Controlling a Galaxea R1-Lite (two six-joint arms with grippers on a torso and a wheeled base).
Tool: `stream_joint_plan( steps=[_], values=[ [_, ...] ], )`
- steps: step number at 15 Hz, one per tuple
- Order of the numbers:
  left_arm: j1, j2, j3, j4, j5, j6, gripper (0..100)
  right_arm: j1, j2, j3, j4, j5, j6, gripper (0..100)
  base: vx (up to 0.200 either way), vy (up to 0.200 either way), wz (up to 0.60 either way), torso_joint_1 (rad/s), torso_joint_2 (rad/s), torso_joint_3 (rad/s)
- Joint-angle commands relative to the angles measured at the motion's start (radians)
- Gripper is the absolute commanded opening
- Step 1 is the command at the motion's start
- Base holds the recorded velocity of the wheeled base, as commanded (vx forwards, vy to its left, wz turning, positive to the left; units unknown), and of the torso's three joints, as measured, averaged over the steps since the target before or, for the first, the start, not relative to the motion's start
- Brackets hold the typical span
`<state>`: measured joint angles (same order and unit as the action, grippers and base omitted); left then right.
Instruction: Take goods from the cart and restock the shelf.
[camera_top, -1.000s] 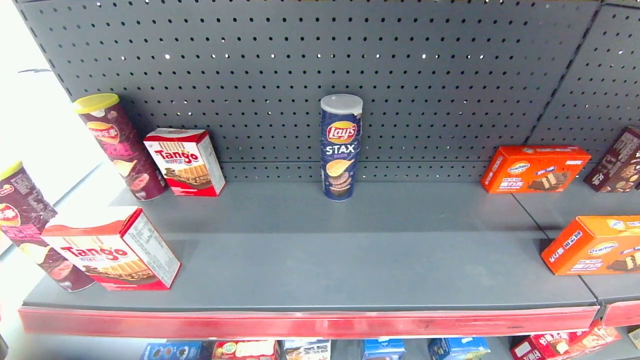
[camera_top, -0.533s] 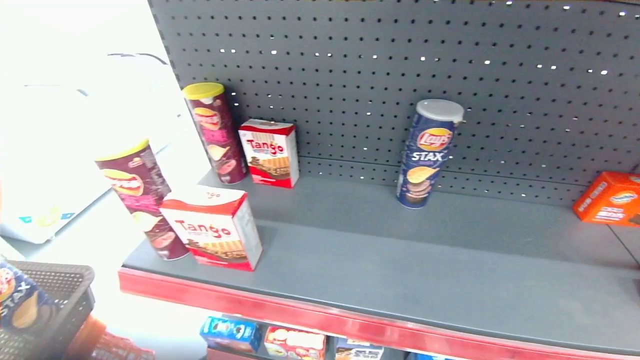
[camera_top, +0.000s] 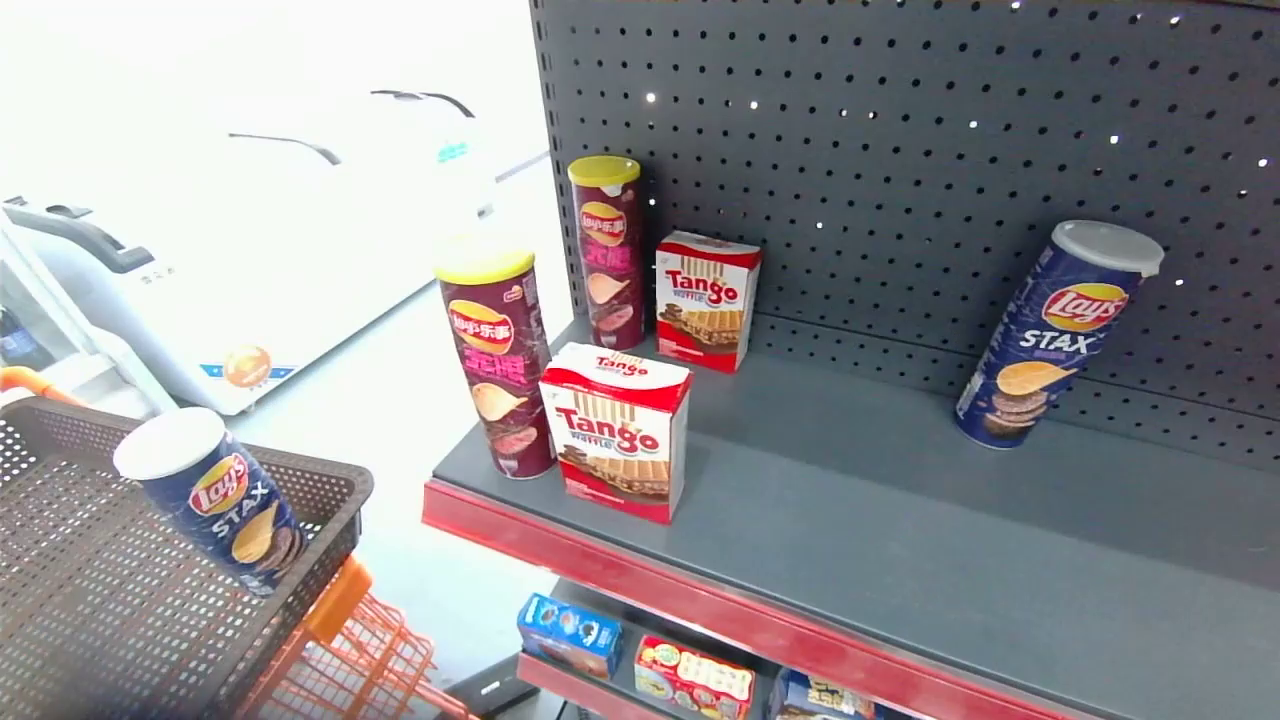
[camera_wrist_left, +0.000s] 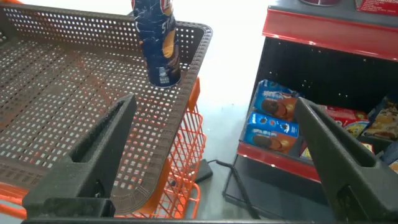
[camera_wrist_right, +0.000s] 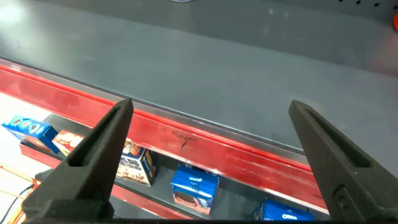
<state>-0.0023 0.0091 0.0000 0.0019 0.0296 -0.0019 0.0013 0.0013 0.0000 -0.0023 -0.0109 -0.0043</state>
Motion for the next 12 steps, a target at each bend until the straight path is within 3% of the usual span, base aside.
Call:
stream_joint_plan(
  steps=[1,11,12],
  values=[
    [-0.001,0.002,0.0,0.0,0.001,-0.003,100,-0.001,0.0,0.0,-0.001,0.0,0.0,100,0.0,0.0,0.0,0.0,0.0,0.0],
    [-0.002,0.003,-0.006,0.006,-0.02,0.003,100,-0.001,0.0,0.0,-0.001,0.0,0.0,100,0.0,0.0,0.0,0.0,0.0,0.0],
    [-0.002,0.006,-0.008,0.009,-0.017,0.016,100,-0.001,0.0,0.0,-0.001,-0.001,0.0,100,0.0,0.0,0.0,0.0,0.0,0.0]
  ],
)
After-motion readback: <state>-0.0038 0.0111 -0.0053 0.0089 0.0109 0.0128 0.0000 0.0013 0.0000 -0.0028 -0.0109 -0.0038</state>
